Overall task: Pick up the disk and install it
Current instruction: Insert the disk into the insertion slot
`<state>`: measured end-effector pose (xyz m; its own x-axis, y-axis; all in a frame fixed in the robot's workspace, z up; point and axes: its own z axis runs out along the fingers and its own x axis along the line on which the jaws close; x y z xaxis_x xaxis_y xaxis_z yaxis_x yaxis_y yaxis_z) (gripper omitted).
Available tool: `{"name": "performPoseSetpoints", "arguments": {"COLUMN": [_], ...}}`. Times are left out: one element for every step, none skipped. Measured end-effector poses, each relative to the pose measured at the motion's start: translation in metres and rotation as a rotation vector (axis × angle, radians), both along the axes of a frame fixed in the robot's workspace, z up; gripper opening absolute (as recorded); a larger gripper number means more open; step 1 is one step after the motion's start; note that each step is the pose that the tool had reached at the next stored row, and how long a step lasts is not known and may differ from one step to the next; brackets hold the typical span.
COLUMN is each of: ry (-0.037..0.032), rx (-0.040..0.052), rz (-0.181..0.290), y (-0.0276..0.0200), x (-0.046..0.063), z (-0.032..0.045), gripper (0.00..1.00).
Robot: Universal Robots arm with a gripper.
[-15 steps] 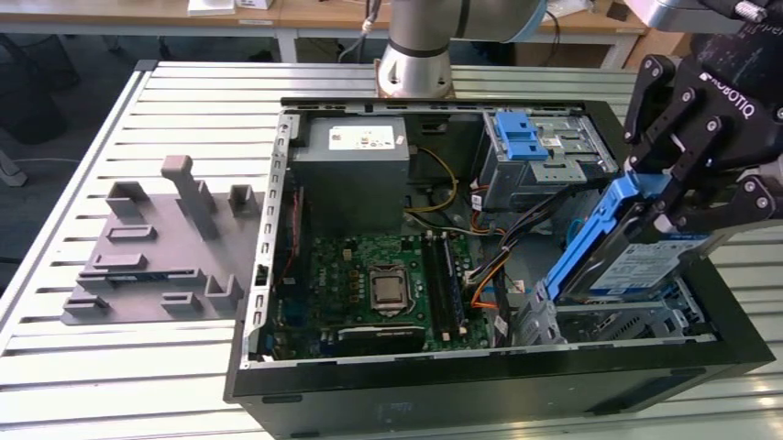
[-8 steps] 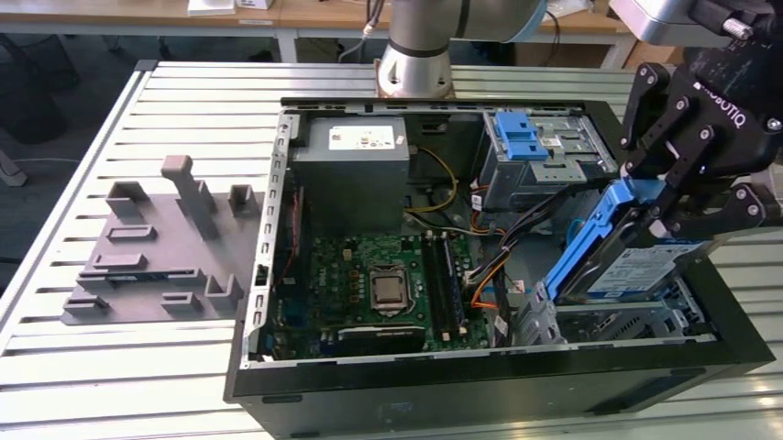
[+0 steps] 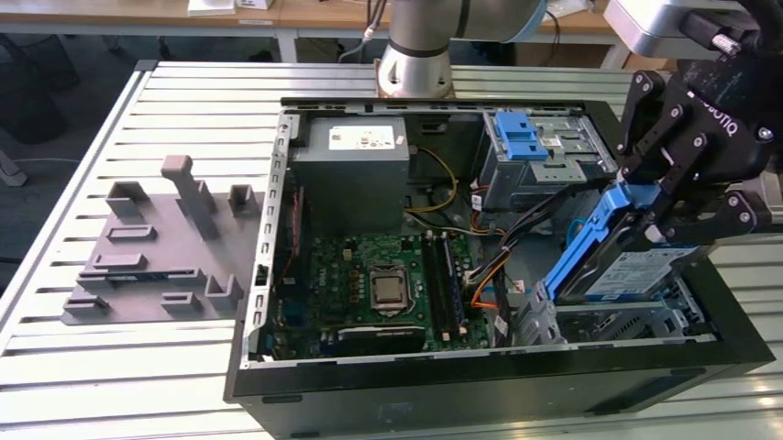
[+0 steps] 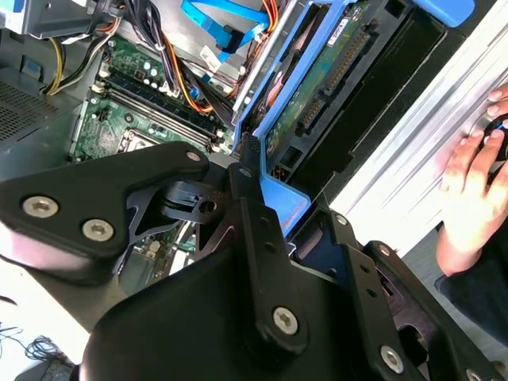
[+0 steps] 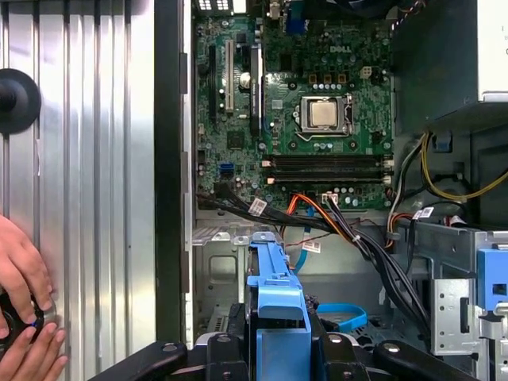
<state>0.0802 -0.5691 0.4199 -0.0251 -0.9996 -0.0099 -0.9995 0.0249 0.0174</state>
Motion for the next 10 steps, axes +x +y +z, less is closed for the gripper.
{"name": "performPoseSetpoints", "arguments": {"ry": [0.0000, 0.0000, 0.0000, 0.0000, 0.0000, 0.0000, 0.0000, 0.0001, 0.0000, 0.0000], "rx": [0.0000, 0.0002, 0.0002, 0.0003, 0.0002, 0.0003, 0.0003, 0.0003, 0.0003, 0.0003], "rz": [0.000, 0.000, 0.000, 0.000, 0.000, 0.000, 0.000, 0.000, 0.000, 0.000], "y": [0.0000, 0.0000, 0.0000, 0.0000, 0.0000, 0.0000, 0.0000, 0.0000, 0.0000, 0.0000], "x": [0.0000, 0.0000, 0.0000, 0.0000, 0.0000, 0.0000, 0.0000, 0.0000, 0.0000, 0.0000], "z": [-0.0005, -0.0011, -0.0016, -0.0022, -0.0026, -0.0031, -0.0037, -0.0042, -0.0047, -0.0053], "gripper": [0.37, 0.37, 0.37, 0.37, 0.37, 0.37, 0.37, 0.37, 0.37, 0.37]}}
